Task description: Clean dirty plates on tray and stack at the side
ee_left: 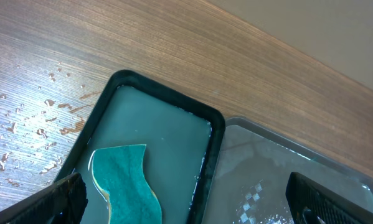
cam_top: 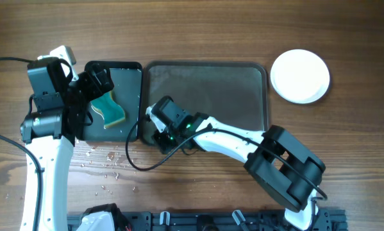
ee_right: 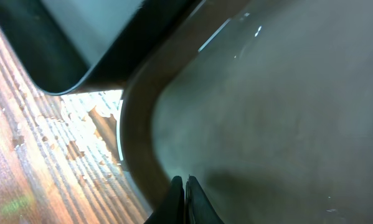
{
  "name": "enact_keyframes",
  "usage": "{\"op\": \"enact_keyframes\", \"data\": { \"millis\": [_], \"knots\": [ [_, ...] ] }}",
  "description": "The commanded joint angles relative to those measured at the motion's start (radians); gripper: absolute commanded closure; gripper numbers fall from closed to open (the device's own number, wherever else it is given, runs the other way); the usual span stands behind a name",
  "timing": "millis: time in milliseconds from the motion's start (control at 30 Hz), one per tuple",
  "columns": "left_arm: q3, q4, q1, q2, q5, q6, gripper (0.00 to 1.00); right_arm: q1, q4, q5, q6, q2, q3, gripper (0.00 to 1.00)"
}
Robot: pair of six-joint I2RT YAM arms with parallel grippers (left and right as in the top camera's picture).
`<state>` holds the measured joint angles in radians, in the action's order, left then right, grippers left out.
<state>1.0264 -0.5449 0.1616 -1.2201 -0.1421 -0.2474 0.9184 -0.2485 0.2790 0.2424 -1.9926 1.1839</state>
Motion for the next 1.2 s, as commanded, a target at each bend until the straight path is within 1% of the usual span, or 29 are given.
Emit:
{"op": "enact_keyframes", "data": {
  "millis": [0, 133, 533, 633, 800, 867, 900, 967, 1000, 1033, 1067, 1100, 1133, 1167],
  "knots": [
    [0.013, 0.002, -0.001, -0.001, 0.006, 0.005, 0.00, 0.028, 0.001, -0.002, 0.012, -0.014, -0.008, 0.96],
    [0.013, 0.002, -0.001, -0.001, 0.006, 0.005, 0.00, 0.039, -0.007, 0.028, 0.013, -0.014, -0.008, 0.96],
    [0.013, 0.002, -0.001, -0.001, 0.005, 0.005, 0.00, 0.037, -0.010, 0.024, 0.020, -0.013, -0.008, 0.95],
    [0.013, 0.002, -0.001, -0.001, 0.005, 0.005, 0.00, 0.020, 0.028, 0.008, 0.019, -0.004, 0.004, 0.94],
    [0.013, 0.002, -0.001, -0.001, 0.006, 0.005, 0.00, -0.025, 0.031, 0.003, 0.019, 0.056, 0.039, 0.94],
    [0.013, 0.002, -0.001, -0.001, 0.006, 0.005, 0.00, -0.052, 0.032, 0.001, 0.014, 0.101, 0.053, 0.86],
    [0.013, 0.002, -0.001, -0.001, 0.006, 0.005, 0.00, -0.072, 0.032, -0.006, -0.008, 0.134, 0.060, 0.84],
    [0.013, 0.002, -0.001, -0.001, 0.006, 0.005, 0.00, -0.121, 0.035, -0.083, -0.040, 0.200, 0.062, 0.78],
    [0.013, 0.002, -0.001, -0.001, 0.006, 0.005, 0.00, -0.142, 0.034, -0.126, -0.041, 0.222, 0.062, 0.71],
    [0.013, 0.002, -0.001, -0.001, 0.006, 0.005, 0.00, -0.160, 0.033, -0.155, -0.042, 0.238, 0.062, 0.60],
    [0.013, 0.002, -0.001, -0.001, 0.006, 0.005, 0.00, -0.184, 0.029, -0.192, -0.043, 0.255, 0.062, 0.43],
    [0.013, 0.002, -0.001, -0.001, 0.006, 0.005, 0.00, -0.213, 0.023, -0.229, -0.069, 0.271, 0.062, 0.14],
    [0.013, 0.002, -0.001, -0.001, 0.006, 0.005, 0.00, -0.240, 0.016, -0.259, -0.107, 0.279, 0.062, 0.00],
    [0.013, 0.002, -0.001, -0.001, 0.006, 0.005, 0.00, -0.259, 0.007, -0.278, -0.134, 0.281, 0.062, 0.00]
  ]
}}
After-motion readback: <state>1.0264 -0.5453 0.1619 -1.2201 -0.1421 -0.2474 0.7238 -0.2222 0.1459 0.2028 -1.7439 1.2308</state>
